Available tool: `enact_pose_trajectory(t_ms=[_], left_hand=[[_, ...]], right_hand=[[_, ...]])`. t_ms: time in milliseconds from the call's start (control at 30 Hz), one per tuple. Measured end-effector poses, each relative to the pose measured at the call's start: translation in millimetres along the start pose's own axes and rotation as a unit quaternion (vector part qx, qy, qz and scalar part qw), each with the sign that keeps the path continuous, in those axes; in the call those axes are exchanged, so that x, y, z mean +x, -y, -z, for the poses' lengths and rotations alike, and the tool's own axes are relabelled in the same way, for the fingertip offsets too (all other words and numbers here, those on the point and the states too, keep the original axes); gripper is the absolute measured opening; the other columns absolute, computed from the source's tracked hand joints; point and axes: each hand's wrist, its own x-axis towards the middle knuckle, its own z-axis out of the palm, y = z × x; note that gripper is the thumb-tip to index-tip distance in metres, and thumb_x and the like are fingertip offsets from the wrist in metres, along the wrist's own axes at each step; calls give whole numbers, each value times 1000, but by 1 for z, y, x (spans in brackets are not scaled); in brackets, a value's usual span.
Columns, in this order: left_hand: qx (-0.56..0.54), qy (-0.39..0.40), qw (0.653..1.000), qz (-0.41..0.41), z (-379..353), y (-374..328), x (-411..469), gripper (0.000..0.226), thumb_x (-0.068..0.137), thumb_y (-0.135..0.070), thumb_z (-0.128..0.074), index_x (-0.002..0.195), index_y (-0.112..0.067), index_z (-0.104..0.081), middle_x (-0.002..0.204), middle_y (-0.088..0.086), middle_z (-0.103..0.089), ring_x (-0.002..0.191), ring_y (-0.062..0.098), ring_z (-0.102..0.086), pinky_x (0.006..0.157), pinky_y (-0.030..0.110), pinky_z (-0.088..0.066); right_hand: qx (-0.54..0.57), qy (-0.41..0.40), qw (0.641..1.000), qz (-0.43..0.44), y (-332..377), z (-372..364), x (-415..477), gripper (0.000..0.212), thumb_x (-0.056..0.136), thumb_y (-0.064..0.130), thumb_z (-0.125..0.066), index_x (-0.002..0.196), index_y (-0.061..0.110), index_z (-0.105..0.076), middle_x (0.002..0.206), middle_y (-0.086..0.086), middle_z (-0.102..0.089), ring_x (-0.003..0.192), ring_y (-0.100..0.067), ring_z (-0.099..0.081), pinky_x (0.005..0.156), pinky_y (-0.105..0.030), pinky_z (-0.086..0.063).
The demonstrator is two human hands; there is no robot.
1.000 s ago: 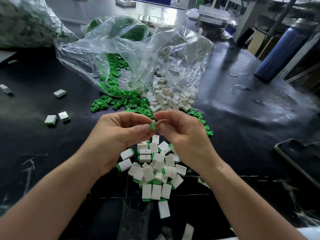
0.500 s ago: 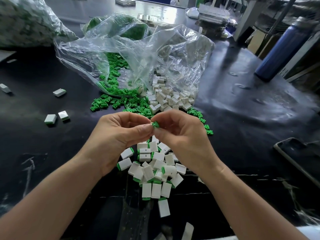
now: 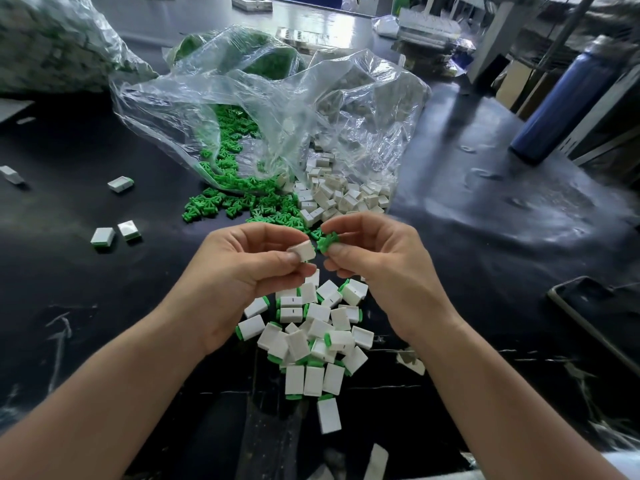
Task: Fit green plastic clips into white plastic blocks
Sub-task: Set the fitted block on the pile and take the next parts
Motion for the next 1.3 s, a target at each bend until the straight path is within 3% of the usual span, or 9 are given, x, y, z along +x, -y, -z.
enact_pose_trajectory(t_ms=[233,400,600,800,1300], left_hand=[[26,20,999,-1,0,0,-2,14,54,-8,-67,65,-13,-74,71,10,-72,63,19,-70,52,20,-53],[34,10,999,-9,-1,1,-1,19,54,-9,-69,73,-7,-70,71,11,-71,62,18,-70,52,20,-53],[37,2,999,-15,-2,2,-2,22,51,-10,-70,73,-6,-69,67,13,-70,61,18,-69,53,21,-53],[37,7,999,-15,-2,3,-1,14,50,-10,-69,64,-11,-73,66,13,-70,61,19,-70,53,20,-53],[83,-18,996,-18,-7,5,-6,20,54,-9,-70,74,-5,-70,63,16,-69,54,21,-68,50,22,-55]], right_hand=[[-21,-1,1000,19,-2,-1,0,25,82,-3,-62,79,21,-66,67,7,-67,64,-7,-63,58,-15,-48],[-37,-17,998,41,-1,0,0,26,82,-1,-63,78,23,-69,66,14,-67,65,1,-61,63,-13,-47],[-12,-11,999,28,0,0,-1,23,79,-2,-66,78,21,-68,67,7,-67,62,-5,-61,58,-15,-49],[-41,-8,998,42,-1,0,-1,23,78,-1,-67,76,22,-68,67,9,-66,62,0,-61,60,-13,-47],[-125,22,991,45,-5,0,-1,19,80,3,-67,84,21,-72,70,11,-67,66,-1,-62,68,-20,-51]])
